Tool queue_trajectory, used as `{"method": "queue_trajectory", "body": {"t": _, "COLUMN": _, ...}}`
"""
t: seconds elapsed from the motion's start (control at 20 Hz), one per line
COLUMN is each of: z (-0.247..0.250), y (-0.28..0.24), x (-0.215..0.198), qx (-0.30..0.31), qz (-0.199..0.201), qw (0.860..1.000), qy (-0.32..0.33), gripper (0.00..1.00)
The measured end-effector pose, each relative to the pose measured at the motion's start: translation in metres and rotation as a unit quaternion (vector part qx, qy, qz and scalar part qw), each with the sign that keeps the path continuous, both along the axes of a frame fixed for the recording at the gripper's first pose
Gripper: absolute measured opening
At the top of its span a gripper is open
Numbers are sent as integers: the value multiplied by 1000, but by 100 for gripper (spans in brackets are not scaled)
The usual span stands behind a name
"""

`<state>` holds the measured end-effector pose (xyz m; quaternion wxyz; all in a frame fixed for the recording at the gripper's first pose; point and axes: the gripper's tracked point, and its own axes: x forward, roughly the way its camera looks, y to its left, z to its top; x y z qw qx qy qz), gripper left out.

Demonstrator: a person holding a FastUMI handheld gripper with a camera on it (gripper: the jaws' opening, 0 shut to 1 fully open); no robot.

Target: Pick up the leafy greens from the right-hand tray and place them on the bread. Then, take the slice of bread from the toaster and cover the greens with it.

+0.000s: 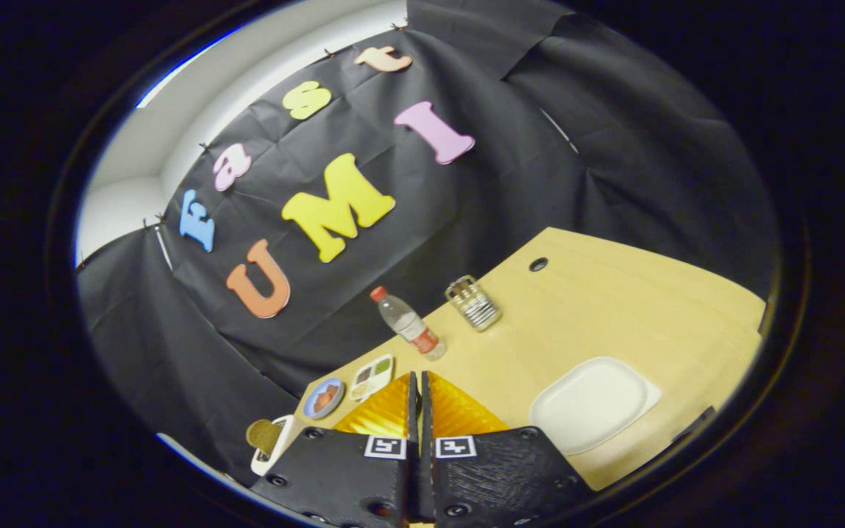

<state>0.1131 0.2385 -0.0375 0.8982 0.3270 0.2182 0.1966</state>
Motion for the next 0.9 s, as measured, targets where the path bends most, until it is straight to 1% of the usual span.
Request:
{"method": "queue_trajectory", "body": {"t": 0.25, "z": -15, "y": 89, "x": -21, "qx": 6, "qz": 63, "qw": 998, "qy": 13, "gripper": 0}}
{"method": "queue_trajectory", "body": {"t": 0.4, "z": -26, "y": 121, "x": -32, "qx": 8, "qz": 88, "qw": 996, "qy": 21, "gripper": 0}}
{"method": "queue_trajectory", "body": {"t": 0.6, "z": -60, "y": 126, "x": -35, "qx": 0, "qz": 93, "qw": 995, "qy": 43, "gripper": 0}}
{"method": "queue_trajectory", "body": {"t": 0.9, "z": -109, "y": 98, "x": -22, "qx": -52, "qz": 71, "qw": 994, "qy": 64, "gripper": 0}}
